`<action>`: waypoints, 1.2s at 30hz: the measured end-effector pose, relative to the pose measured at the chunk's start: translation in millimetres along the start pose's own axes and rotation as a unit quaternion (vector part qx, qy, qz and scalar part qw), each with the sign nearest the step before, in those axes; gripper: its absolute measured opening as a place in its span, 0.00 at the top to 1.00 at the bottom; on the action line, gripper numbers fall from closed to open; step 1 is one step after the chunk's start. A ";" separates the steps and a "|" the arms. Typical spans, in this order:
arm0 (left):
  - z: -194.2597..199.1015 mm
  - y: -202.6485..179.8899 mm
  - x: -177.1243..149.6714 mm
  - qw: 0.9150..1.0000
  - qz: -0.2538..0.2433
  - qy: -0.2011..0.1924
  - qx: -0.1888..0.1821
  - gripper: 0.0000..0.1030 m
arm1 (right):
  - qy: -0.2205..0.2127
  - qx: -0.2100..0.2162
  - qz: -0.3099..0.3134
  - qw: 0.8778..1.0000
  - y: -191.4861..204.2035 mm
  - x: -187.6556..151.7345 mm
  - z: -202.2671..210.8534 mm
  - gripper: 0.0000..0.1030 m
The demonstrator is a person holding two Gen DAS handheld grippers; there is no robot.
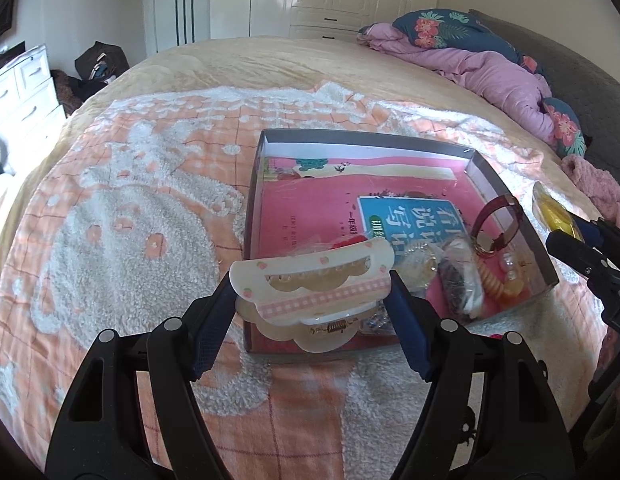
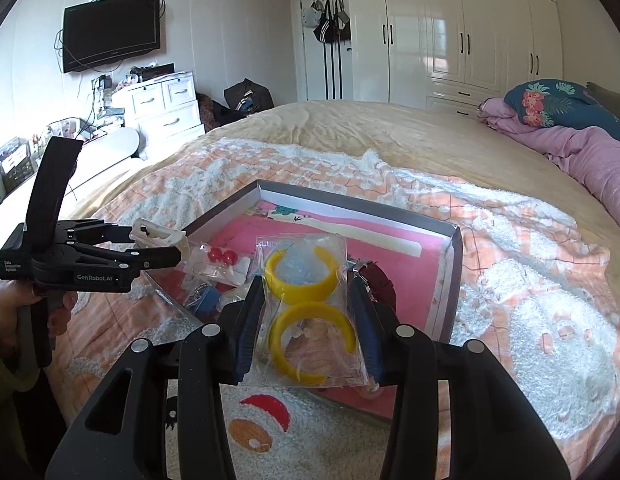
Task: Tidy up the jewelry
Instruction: 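Carry both held items over the grey box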
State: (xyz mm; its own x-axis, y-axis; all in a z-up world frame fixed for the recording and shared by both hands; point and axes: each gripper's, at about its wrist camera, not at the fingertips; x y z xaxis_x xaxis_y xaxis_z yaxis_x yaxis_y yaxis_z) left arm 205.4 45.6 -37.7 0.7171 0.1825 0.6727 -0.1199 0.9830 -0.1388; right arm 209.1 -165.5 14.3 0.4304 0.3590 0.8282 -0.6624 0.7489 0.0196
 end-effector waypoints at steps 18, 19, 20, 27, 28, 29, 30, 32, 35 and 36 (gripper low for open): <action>-30.5 -11.4 4.9 1.000 -0.015 0.018 0.002 0.37 | 0.032 -0.004 -0.002 0.999 -14.3 -2.0 -40.9 0.60; -31.2 -11.7 5.0 1.000 -0.015 0.018 0.000 0.37 | 0.033 -0.004 -0.002 0.999 -14.5 -2.0 -41.9 0.60; -32.1 -11.9 5.0 1.000 -0.015 0.017 0.000 0.37 | 0.033 -0.004 -0.003 0.999 -15.0 -1.7 -43.4 0.60; -36.2 -11.6 6.0 1.000 -0.011 0.018 -0.009 0.37 | 0.040 0.007 0.000 0.999 -8.1 -5.4 -52.1 0.59; -36.4 -11.3 6.0 1.000 -0.011 0.017 -0.009 0.37 | 0.040 0.007 -0.001 0.999 -7.6 -5.9 -52.5 0.59; -36.5 -11.2 6.1 1.000 -0.011 0.018 -0.009 0.37 | 0.040 0.008 -0.003 0.999 -7.1 -6.6 -52.7 0.58; -36.7 -10.9 6.1 1.000 -0.011 0.018 -0.009 0.37 | 0.039 0.010 -0.006 0.999 -6.9 -7.0 -52.5 0.58; -36.9 -10.8 6.2 1.000 -0.011 0.018 -0.010 0.37 | 0.037 0.011 -0.008 0.999 -5.5 -7.7 -51.1 0.56; -36.8 -10.6 6.2 1.000 -0.009 0.019 -0.011 0.37 | 0.029 0.014 -0.010 0.999 -3.5 -8.2 -46.0 0.48; -35.9 -10.8 6.1 1.000 -0.009 0.018 -0.012 0.37 | 0.027 0.013 -0.010 1.000 -2.7 -8.3 -44.0 0.45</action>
State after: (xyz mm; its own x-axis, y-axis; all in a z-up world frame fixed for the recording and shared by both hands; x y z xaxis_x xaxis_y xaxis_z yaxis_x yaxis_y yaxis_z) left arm 235.7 35.4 -58.3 0.7435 0.1632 0.6486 -0.0909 0.9854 -0.1437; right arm 234.4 -146.0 -17.2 0.4756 0.3734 0.7965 -0.6690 0.7415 0.0519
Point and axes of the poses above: each gripper's, at about its wrist camera, not at the fingertips, and z roughly against the way its jaws point, y to its left, x to its top, and after that the axes turned 5 degrees about z, right-handed
